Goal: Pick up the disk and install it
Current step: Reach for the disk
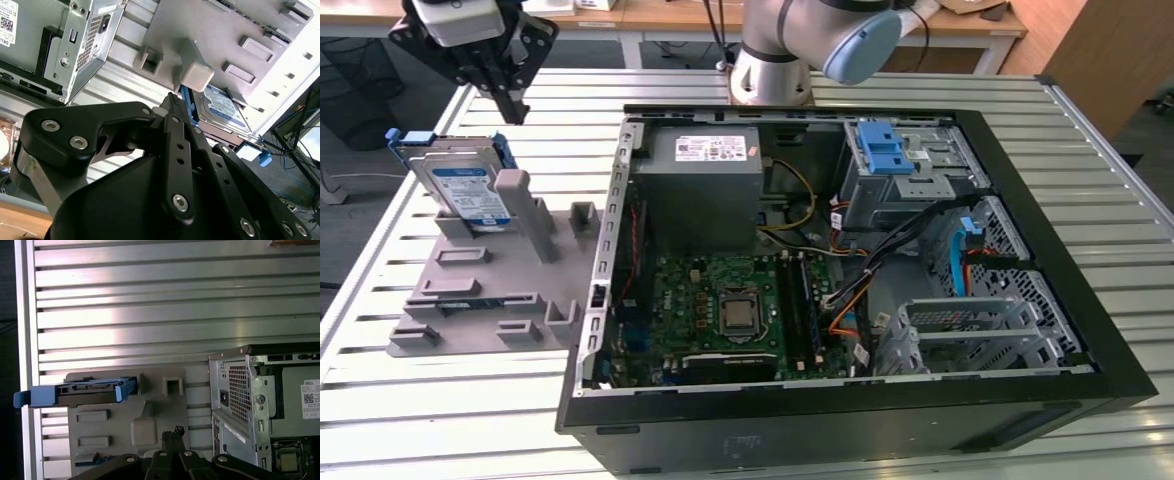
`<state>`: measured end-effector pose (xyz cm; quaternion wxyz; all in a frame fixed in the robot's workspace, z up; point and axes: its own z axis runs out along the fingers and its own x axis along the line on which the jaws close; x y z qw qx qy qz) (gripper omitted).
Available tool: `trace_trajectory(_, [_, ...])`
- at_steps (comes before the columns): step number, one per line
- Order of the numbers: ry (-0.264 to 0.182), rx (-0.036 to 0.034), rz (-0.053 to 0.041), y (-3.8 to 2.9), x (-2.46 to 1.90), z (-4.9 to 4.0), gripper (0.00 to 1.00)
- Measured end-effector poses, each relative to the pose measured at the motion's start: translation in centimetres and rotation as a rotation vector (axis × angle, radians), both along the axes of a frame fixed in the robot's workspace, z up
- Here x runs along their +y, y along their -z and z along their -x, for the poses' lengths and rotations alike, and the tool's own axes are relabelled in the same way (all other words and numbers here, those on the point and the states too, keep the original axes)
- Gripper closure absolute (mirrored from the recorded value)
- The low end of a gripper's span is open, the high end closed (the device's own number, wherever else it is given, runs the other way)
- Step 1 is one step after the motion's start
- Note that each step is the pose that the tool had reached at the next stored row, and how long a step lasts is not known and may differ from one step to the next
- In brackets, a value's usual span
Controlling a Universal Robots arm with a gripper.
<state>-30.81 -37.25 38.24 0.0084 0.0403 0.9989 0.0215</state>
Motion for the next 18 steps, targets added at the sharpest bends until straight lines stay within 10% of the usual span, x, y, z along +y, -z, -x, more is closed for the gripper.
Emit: trace_trajectory(18, [0.000,0.0000,0.0000,0.01,0.01,0.64,0.89])
